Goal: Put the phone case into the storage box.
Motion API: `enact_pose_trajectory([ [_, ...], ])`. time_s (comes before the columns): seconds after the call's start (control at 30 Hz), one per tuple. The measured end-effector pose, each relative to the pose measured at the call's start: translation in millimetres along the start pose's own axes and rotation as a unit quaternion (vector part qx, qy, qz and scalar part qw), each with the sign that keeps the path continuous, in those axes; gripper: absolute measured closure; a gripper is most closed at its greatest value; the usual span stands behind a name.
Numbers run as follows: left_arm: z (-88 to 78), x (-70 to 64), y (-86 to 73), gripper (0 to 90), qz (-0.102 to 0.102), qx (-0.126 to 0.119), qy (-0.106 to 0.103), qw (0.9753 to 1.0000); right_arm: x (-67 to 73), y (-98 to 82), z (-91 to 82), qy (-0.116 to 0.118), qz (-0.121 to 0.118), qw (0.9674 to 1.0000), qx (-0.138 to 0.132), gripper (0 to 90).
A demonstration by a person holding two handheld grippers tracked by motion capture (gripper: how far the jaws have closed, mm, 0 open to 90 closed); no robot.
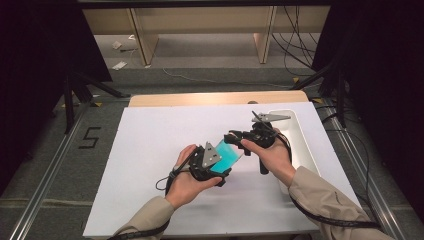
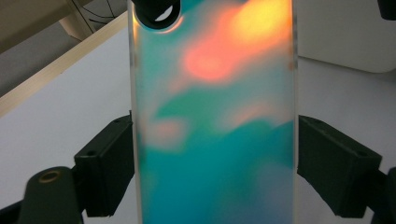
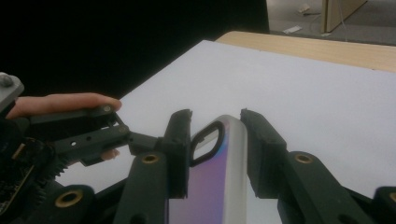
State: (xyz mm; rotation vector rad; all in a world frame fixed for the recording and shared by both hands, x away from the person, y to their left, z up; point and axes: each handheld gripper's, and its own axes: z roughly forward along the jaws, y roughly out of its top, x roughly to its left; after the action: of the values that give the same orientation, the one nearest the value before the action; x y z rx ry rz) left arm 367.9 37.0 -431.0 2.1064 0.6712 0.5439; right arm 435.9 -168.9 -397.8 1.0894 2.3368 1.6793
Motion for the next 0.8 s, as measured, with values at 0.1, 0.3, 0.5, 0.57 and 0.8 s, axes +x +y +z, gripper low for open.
enact_pose_trajectory([
  [0.1, 0.5, -0.5, -0.6, 16.5, 0.002, 0.001, 0.002, 1.0000, -0.1, 0.6, -0.7, 0.004, 0.000, 1.0000, -0.005, 70.6],
  [0.3, 2.1, -2.0, -0.9, 16.4, 0.004, 0.000, 0.002, 1.0000, 1.5, 1.6, -2.4, 0.015, 0.010, 0.9998, -0.009, 73.7],
  [0.5, 4.3, -1.9, -1.8, 16.2, 0.013, -0.006, 0.013, 0.9998, 6.4, 3.2, -3.8, 0.026, 0.012, 0.9995, -0.016, 76.8],
  [0.57, 4.3, -0.9, -2.3, 21.3, 0.014, -0.011, 0.019, 0.9997, 8.9, 4.2, -4.3, 0.038, 0.007, 0.9992, -0.013, 80.0],
  [0.8, 0.2, 4.7, -2.8, 16.4, 0.002, -0.020, 0.007, 0.9998, 18.9, 9.2, -6.9, 0.027, -0.055, 0.9981, 0.003, 80.1],
])
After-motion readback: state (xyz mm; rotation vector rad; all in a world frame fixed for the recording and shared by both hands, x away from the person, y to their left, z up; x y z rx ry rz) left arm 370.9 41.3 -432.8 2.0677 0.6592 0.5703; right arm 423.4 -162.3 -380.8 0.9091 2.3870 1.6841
